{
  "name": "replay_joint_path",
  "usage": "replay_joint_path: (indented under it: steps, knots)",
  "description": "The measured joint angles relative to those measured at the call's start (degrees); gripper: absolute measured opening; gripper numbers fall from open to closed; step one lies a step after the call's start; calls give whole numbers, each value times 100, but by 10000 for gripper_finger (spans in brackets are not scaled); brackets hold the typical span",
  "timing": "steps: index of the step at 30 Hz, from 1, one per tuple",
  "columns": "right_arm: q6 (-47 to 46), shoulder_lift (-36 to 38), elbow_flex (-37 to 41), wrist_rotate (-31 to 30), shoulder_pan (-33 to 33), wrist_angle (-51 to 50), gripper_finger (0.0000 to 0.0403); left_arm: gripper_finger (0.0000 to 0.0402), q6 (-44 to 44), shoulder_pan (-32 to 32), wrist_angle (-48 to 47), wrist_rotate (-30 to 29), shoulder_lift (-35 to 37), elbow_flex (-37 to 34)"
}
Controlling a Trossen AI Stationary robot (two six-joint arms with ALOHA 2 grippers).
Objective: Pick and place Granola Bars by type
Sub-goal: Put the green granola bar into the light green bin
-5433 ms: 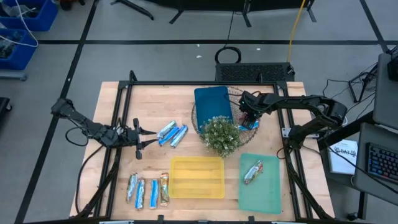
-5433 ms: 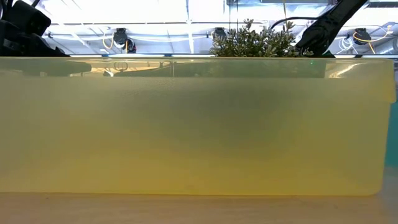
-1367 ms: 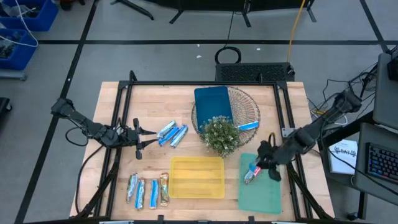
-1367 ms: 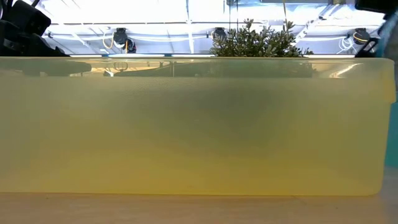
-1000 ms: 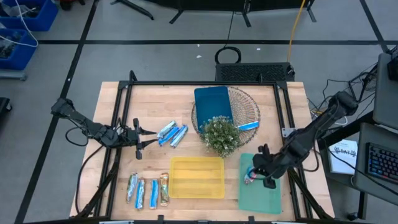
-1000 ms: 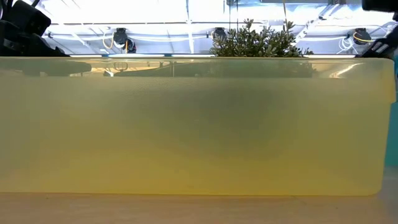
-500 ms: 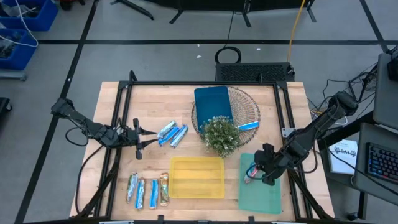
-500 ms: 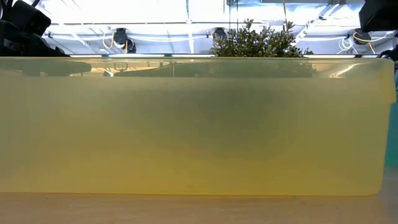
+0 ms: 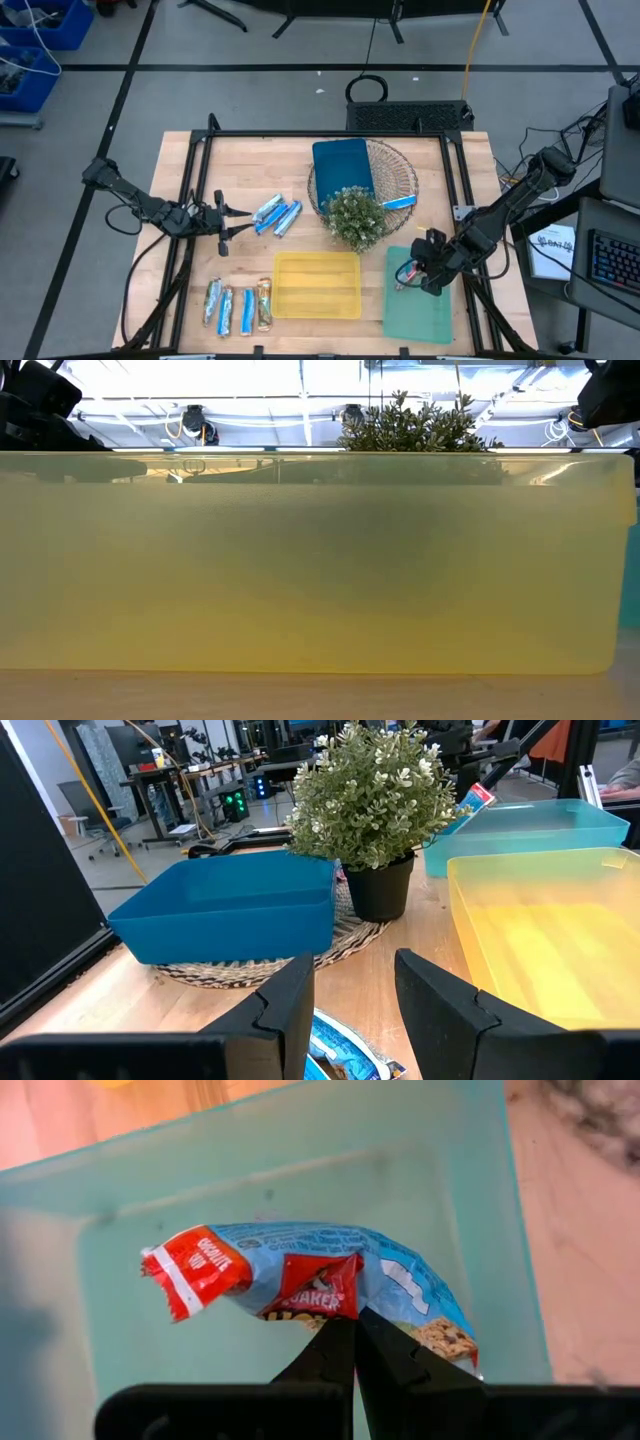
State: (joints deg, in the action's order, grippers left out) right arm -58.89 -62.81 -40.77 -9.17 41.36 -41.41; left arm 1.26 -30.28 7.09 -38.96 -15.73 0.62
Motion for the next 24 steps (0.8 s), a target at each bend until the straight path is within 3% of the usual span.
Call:
replay_joint_path:
  steps: [12,24]
  knots:
    - [-58,0,2,33,0,-4,7,145,0,0,2,0,0,2]
    - [-65,0,2,-11,0,-4,86,145,0,-1,0,0,-1,2]
